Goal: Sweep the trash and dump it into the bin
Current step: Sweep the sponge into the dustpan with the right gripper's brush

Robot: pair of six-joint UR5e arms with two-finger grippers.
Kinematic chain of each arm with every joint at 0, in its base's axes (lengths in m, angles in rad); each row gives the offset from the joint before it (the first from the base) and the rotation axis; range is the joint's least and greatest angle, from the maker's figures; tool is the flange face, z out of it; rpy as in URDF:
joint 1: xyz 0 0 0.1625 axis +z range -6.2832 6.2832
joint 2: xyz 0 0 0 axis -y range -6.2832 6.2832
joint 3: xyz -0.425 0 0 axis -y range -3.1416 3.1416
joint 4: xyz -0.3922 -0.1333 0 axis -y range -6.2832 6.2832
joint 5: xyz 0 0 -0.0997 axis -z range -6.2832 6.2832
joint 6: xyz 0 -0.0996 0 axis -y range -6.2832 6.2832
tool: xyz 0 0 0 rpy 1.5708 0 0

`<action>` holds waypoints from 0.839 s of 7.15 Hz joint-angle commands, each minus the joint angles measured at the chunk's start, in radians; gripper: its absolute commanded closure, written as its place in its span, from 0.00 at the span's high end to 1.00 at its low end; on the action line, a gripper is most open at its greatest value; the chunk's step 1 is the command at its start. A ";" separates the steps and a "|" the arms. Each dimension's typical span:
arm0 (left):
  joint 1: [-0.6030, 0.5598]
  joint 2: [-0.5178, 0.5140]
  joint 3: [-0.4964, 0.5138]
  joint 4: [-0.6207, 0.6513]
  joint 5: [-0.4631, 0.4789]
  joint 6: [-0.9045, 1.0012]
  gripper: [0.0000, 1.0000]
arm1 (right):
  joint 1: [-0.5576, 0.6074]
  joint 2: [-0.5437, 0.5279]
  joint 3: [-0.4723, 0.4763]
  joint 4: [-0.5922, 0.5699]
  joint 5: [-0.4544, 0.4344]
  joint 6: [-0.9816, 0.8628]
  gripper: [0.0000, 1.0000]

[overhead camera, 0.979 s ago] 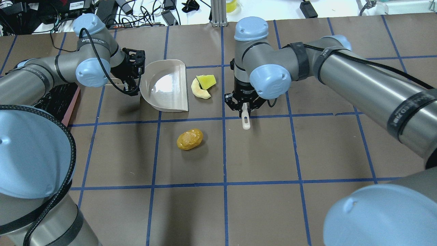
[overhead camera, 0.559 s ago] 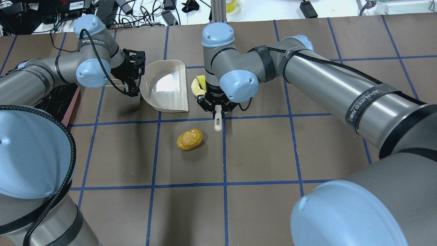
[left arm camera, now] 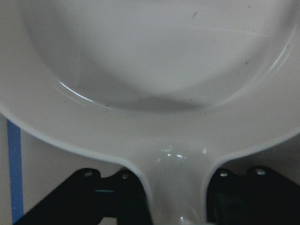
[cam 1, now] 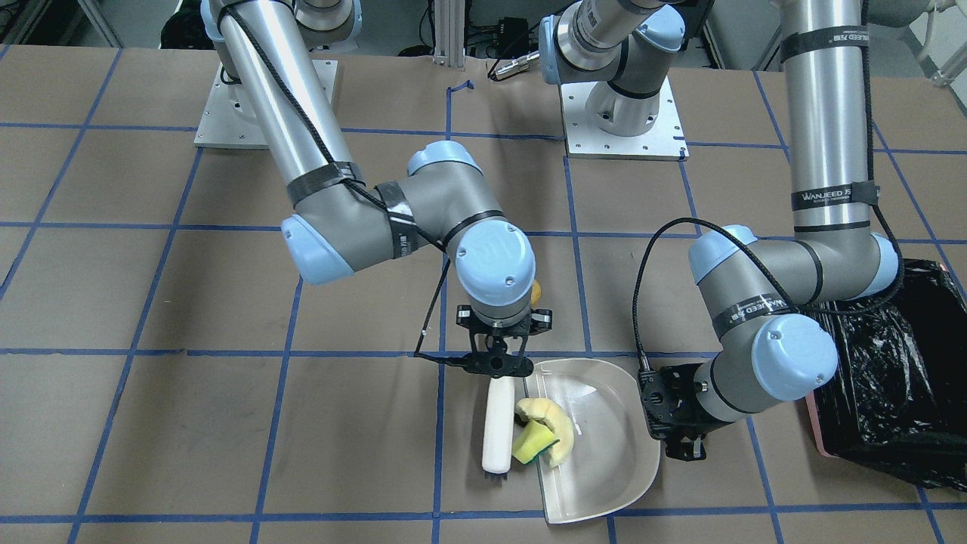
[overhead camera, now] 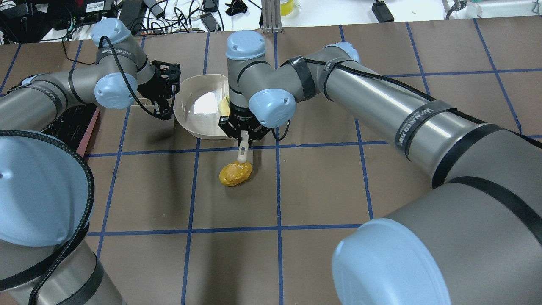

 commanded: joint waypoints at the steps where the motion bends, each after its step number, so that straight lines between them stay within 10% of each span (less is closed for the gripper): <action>1: 0.000 0.003 -0.011 0.001 0.002 0.000 0.00 | 0.070 0.094 -0.151 -0.005 0.059 0.146 0.00; 6: 0.011 0.009 -0.017 0.006 -0.006 0.077 0.00 | 0.028 -0.004 -0.180 0.207 -0.012 0.063 0.00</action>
